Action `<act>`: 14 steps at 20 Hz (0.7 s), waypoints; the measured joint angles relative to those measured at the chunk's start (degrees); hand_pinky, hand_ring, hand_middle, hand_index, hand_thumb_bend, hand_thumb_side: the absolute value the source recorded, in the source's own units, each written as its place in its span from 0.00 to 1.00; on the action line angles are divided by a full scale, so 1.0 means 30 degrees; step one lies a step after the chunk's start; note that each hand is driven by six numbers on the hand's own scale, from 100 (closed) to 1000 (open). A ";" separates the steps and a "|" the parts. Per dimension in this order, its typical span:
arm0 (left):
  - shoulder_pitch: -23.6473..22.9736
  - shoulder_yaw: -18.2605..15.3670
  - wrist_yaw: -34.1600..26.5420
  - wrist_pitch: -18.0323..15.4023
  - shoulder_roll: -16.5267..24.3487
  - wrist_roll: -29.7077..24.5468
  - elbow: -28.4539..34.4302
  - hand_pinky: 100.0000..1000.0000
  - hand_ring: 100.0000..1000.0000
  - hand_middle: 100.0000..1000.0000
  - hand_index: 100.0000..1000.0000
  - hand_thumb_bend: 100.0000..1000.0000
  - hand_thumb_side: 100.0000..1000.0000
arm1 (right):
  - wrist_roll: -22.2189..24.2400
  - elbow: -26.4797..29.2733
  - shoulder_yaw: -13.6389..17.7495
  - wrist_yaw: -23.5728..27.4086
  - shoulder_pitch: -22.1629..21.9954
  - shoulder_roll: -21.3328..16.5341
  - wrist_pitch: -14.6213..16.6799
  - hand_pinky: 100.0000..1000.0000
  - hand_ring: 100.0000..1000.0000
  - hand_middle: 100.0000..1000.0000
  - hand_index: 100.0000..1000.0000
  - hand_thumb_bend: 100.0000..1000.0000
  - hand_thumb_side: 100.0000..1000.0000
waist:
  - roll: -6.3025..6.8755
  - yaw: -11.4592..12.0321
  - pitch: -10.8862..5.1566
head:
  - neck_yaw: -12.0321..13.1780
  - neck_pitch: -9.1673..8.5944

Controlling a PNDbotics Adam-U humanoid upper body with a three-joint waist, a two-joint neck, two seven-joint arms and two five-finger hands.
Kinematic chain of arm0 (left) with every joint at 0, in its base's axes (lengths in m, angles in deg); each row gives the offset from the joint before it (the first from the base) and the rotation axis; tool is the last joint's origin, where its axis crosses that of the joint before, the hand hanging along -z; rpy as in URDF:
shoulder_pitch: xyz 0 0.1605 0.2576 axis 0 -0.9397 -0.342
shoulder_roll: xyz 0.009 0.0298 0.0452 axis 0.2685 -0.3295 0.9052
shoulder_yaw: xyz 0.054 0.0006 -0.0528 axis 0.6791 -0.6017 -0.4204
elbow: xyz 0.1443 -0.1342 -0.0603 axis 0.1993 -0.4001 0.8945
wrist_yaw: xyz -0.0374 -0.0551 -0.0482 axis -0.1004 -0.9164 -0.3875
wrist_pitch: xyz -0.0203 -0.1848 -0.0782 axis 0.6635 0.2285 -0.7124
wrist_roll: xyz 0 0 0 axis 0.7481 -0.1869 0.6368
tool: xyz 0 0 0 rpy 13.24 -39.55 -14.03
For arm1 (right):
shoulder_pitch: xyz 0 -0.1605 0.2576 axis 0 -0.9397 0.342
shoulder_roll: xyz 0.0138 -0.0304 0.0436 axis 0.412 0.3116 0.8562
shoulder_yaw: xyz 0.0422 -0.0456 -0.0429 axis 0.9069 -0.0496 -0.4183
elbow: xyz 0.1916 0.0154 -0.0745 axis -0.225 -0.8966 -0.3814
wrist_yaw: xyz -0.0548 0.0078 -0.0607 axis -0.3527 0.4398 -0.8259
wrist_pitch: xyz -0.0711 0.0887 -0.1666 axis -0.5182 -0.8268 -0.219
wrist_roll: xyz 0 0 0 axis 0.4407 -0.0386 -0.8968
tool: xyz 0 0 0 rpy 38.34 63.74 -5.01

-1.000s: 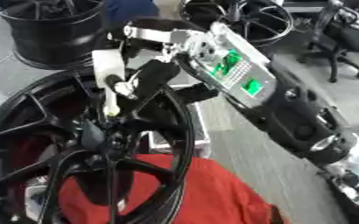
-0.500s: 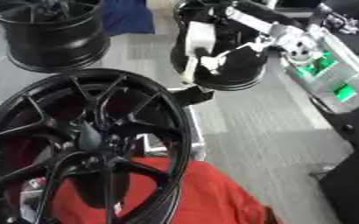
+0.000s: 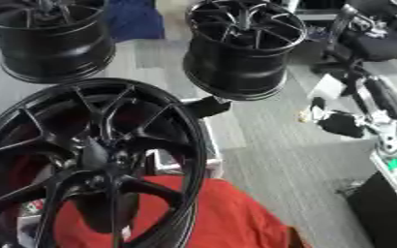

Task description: Pull the pin out of the wheel hub.

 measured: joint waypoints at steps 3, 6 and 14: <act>-0.0037 -0.0020 -0.0002 0.0003 0.0003 0.0047 0.0003 0.56 0.59 0.59 0.72 0.00 0.85 | -0.1138 -0.1989 0.0628 -0.0129 -0.0336 0.1598 -0.1479 0.90 0.88 0.90 0.97 0.00 0.22 | 0.0031 -0.0008 -0.0002 | 0.0001 0.0001; -0.0041 -0.0106 -0.0002 -0.0028 0.0004 0.0123 0.0043 0.56 0.59 0.59 0.72 0.00 0.85 | -0.3165 -0.3420 0.1658 0.0083 -0.0332 0.3046 -0.2472 0.89 0.88 0.92 0.97 0.00 0.31 | 0.0061 -0.0070 0.0014 | 0.0005 0.0001; -0.0071 -0.0131 -0.0002 -0.0054 0.0006 0.0194 0.0102 0.56 0.59 0.59 0.72 0.00 0.85 | -0.7580 -0.4065 0.3052 0.2398 -0.0332 0.5601 -0.0604 0.83 0.82 0.86 0.94 0.00 0.38 | 0.0056 -0.0159 0.0004 | 0.0006 0.0001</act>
